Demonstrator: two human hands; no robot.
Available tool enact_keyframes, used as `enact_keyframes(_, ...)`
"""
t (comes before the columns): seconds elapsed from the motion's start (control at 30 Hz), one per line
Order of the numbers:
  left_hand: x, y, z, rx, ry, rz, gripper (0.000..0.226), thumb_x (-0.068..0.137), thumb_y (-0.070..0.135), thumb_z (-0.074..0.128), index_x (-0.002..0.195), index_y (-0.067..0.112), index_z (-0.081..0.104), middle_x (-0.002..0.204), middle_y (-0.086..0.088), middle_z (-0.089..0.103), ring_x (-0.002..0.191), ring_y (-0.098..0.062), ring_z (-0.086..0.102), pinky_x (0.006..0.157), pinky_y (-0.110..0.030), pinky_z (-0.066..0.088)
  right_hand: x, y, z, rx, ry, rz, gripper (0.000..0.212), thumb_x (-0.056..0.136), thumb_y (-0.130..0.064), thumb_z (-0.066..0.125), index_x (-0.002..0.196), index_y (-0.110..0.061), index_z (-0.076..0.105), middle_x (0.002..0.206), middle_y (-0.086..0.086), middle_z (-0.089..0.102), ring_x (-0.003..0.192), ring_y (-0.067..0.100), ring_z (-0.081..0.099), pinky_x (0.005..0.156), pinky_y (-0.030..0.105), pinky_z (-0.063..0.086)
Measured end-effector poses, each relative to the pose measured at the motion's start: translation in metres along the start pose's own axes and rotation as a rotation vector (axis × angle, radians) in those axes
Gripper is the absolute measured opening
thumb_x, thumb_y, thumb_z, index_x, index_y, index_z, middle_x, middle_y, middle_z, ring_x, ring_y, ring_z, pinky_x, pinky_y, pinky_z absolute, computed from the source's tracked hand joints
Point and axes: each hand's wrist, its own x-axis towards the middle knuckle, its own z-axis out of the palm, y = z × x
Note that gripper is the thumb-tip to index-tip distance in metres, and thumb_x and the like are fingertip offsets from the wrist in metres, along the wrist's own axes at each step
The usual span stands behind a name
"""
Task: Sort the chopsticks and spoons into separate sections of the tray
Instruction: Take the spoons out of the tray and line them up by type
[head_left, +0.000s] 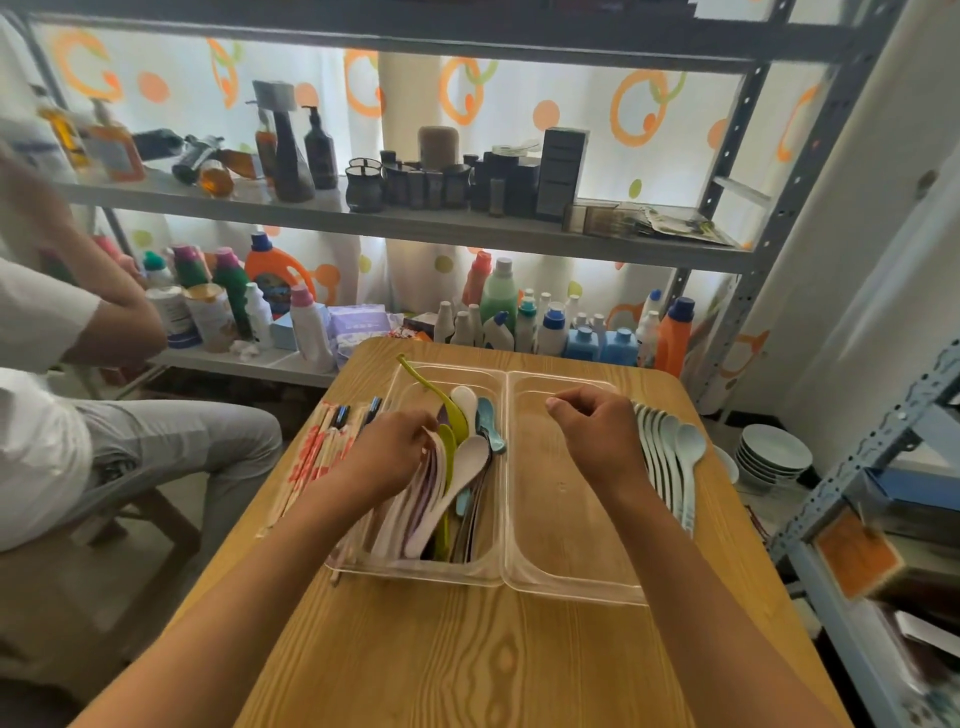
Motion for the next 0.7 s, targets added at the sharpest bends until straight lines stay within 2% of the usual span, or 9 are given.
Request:
enact_keyframes(0.13,0.005,-0.008,-0.006,-0.017,0.064,-0.025,0.029,0.094,0.0,0.051,0.115,0.016,0.064,0.102,0.001,0.067,0.087,-0.007,0.062,0.08,-0.027,0.054,-0.001,0.003,0.003,0.019,-0.014,0.026,0.016,0.093,-0.018,0.065,0.104,-0.01,0.074,0.089,-0.001,0.071,0.082,0.005,0.064,0.065,0.011,0.045)
enact_keyframes(0.23,0.011,-0.008,-0.009,0.046,0.13,0.005,0.031,0.094,0.002,0.054,0.119,0.017,0.064,0.114,-0.002,0.068,0.1,-0.013,0.062,0.086,-0.024,0.047,-0.002,0.004,0.005,0.026,-0.019,0.032,0.015,0.093,-0.018,0.065,0.103,-0.011,0.074,0.09,0.0,0.071,0.084,0.009,0.066,0.066,0.012,0.046)
enact_keyframes(0.33,0.017,-0.002,-0.009,0.126,0.04,0.048,0.04,0.094,0.001,0.051,0.126,0.022,0.061,0.131,0.0,0.059,0.119,-0.019,0.056,0.1,-0.033,0.043,-0.003,0.003,0.007,0.039,-0.019,0.034,0.016,0.093,-0.018,0.066,0.103,-0.01,0.075,0.089,0.0,0.072,0.084,0.009,0.067,0.066,0.012,0.047)
enact_keyframes(0.43,0.022,0.001,-0.002,0.364,-0.099,0.146,0.051,0.093,-0.003,0.046,0.13,0.03,0.059,0.137,0.002,0.053,0.128,-0.02,0.048,0.105,-0.036,0.039,-0.004,0.001,0.007,0.039,-0.025,0.038,0.017,0.093,-0.018,0.065,0.105,-0.01,0.075,0.09,0.0,0.073,0.082,0.005,0.066,0.065,0.01,0.046)
enact_keyframes(0.53,0.027,0.003,0.002,0.558,-0.133,0.207,0.043,0.09,0.001,0.049,0.122,0.027,0.063,0.125,-0.001,0.058,0.12,-0.022,0.051,0.1,-0.037,0.043,-0.004,0.001,0.006,0.033,-0.02,0.039,0.017,0.093,-0.018,0.065,0.105,-0.011,0.075,0.089,-0.002,0.072,0.08,0.002,0.065,0.061,0.008,0.045)
enact_keyframes(0.7,0.028,0.009,0.001,0.607,-0.026,0.205,0.027,0.092,0.01,0.052,0.111,0.023,0.066,0.108,-0.003,0.06,0.099,-0.021,0.059,0.089,-0.035,0.051,-0.003,0.003,0.004,0.023,-0.02,0.042,0.016,0.093,-0.019,0.065,0.105,-0.013,0.074,0.087,-0.007,0.071,0.081,0.002,0.065,0.061,0.007,0.045)
